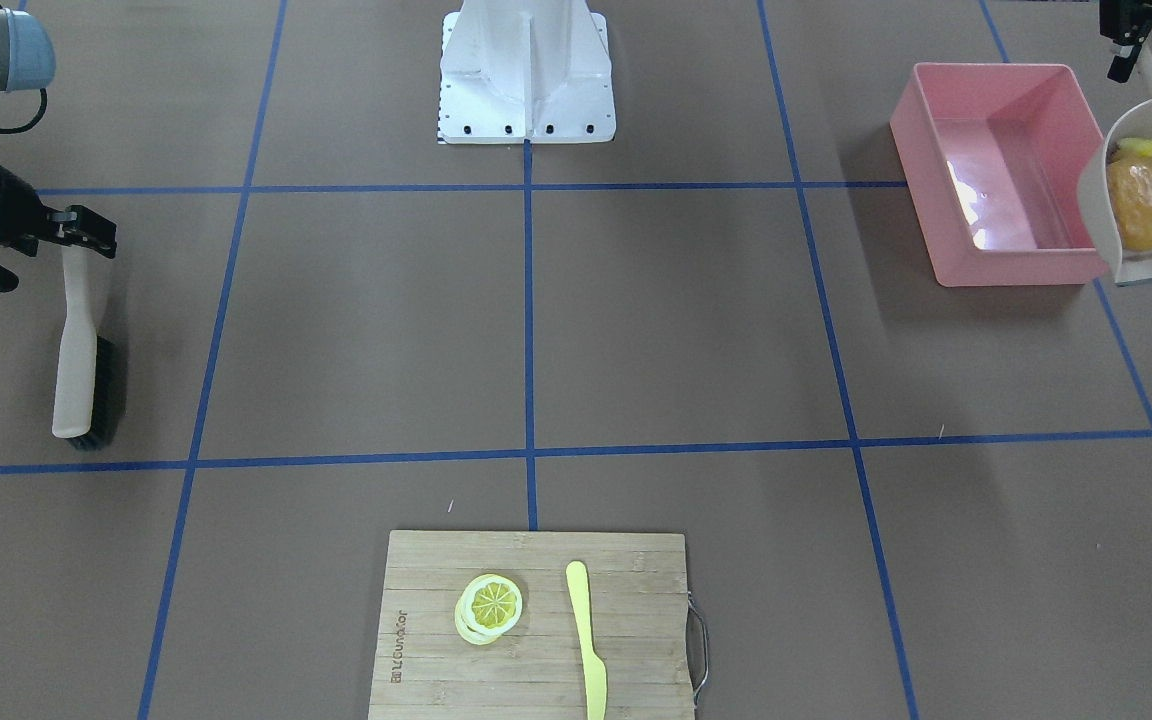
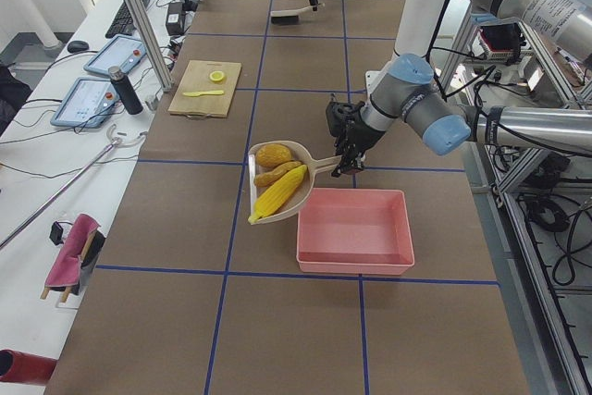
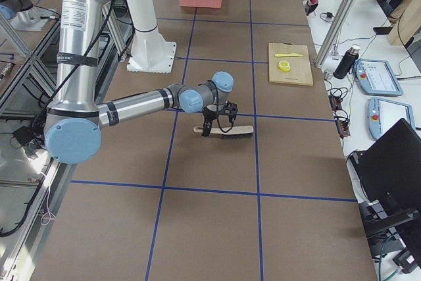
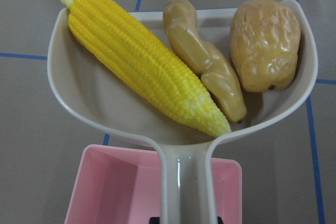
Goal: Sweep and dump trash into bin
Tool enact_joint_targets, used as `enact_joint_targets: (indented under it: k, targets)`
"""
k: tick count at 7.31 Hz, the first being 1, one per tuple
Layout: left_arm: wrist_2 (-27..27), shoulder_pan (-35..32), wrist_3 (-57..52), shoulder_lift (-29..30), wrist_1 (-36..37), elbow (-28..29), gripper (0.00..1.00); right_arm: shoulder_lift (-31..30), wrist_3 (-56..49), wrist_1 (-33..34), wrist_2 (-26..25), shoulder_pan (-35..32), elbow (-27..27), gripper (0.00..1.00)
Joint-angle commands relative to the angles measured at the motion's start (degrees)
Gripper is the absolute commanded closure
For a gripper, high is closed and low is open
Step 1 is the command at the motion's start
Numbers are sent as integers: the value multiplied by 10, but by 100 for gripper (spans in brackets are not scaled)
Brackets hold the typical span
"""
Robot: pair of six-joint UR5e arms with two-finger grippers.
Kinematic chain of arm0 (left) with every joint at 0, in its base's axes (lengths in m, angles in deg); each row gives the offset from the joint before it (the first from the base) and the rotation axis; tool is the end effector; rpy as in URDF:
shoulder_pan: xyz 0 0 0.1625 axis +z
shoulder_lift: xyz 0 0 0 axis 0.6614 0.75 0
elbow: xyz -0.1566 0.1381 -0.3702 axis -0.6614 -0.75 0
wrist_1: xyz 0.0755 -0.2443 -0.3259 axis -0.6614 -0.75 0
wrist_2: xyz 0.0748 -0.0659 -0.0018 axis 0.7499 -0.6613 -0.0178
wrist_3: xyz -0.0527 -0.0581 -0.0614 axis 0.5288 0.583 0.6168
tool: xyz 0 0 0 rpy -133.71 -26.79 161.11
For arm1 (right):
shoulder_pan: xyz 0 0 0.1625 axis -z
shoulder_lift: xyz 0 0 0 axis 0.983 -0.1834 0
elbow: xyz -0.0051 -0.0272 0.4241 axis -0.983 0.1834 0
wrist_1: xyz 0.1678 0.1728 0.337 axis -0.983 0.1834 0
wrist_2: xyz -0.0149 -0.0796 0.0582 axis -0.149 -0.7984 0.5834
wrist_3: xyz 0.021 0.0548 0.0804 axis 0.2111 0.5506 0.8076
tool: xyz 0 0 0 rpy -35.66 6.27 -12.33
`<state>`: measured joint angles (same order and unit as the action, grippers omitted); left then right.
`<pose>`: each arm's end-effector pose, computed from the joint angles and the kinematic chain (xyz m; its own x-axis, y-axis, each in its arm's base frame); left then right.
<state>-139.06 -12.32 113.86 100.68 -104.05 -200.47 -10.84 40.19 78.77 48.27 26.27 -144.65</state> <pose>0.0299 -0.2339 0.4501 0.7269 -0.0990 -0.6796 0.3791 0.8830 0.2769 -0.2155 -0.3984 0.5323 0.7212 0.0499 0.6909 0.1073 0.9773 -0.1825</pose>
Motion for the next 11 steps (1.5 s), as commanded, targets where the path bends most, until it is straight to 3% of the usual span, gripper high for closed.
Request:
enact_joint_targets:
  k: [1,2,6,9,11]
  targets:
    - [17,-1,-12,-8,-55,30,100,15,-2,2,-1,-67,-2,0]
    - [25,-1,-25,-17,-58,28,100,12,-25,2,-2,-124,7,0]
    - [15,-1,-31,-21,-65,26,100,-23,-379,3,-36,-325,112,0]
    - [10,0,-21,-35,-82,26,100,-27,-387,1,-59,-331,108,0]
    - [-4,5,42,-24,-72,22,100,-20,-384,0,-58,-331,101,0]
